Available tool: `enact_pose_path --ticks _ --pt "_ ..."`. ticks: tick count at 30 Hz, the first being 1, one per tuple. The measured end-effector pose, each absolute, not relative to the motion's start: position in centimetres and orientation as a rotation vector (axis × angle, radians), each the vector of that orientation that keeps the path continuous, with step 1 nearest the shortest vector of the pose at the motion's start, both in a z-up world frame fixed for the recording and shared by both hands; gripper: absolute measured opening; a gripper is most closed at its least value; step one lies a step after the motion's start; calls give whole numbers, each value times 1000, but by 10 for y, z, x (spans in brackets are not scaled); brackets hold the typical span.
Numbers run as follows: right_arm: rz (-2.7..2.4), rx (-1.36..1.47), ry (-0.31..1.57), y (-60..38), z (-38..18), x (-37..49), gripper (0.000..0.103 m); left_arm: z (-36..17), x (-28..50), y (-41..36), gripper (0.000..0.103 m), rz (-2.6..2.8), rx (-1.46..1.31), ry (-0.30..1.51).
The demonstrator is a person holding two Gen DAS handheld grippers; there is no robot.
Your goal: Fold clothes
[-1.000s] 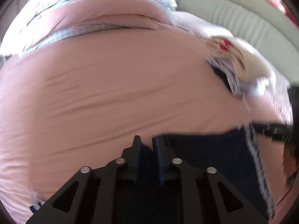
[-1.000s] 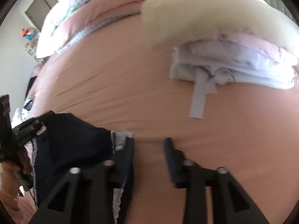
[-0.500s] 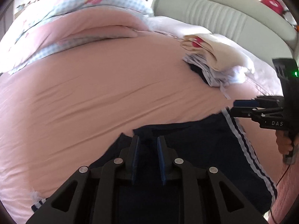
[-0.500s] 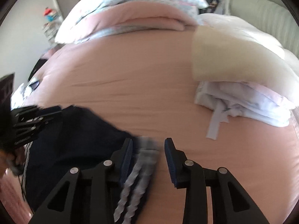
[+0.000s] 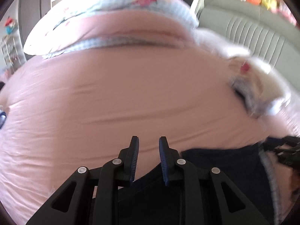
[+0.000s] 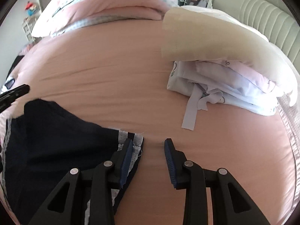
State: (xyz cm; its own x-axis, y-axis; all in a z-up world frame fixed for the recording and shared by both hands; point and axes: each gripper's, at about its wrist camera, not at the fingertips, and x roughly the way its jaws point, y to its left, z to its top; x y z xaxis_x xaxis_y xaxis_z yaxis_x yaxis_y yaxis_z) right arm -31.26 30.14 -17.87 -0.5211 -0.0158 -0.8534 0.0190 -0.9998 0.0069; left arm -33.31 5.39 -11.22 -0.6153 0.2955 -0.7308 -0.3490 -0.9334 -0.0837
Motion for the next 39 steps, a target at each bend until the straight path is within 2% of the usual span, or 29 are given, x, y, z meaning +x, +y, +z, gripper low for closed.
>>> enact_pose_path --ticks 4,11,19,23,30,33,36,39 --pt "-2716 1447 36 317 -164 -299 35 -119 -322 82 20 2350 -1164 209" --pt "-2624 1540 52 320 -183 -318 35 -154 -320 130 19 2292 -1233 457" --pt "-2736 1531 79 329 -186 -332 36 -158 -348 150 20 2457 -1189 407" --pt "-2766 1569 -49 354 -181 -336 39 -127 -349 119 20 2452 -1193 40" --pt "-2627 1503 -145 361 -169 -332 40 -136 -327 130 21 2344 -1232 274" --pt "-2562 1496 -52 356 -179 -325 40 -146 -327 139 17 2339 -1223 332" --pt "-2549 1529 122 344 -191 -325 40 -155 -332 153 17 2357 -1217 422" --pt "-2614 1514 204 345 -195 -327 40 -164 -344 160 18 2408 -1173 459"
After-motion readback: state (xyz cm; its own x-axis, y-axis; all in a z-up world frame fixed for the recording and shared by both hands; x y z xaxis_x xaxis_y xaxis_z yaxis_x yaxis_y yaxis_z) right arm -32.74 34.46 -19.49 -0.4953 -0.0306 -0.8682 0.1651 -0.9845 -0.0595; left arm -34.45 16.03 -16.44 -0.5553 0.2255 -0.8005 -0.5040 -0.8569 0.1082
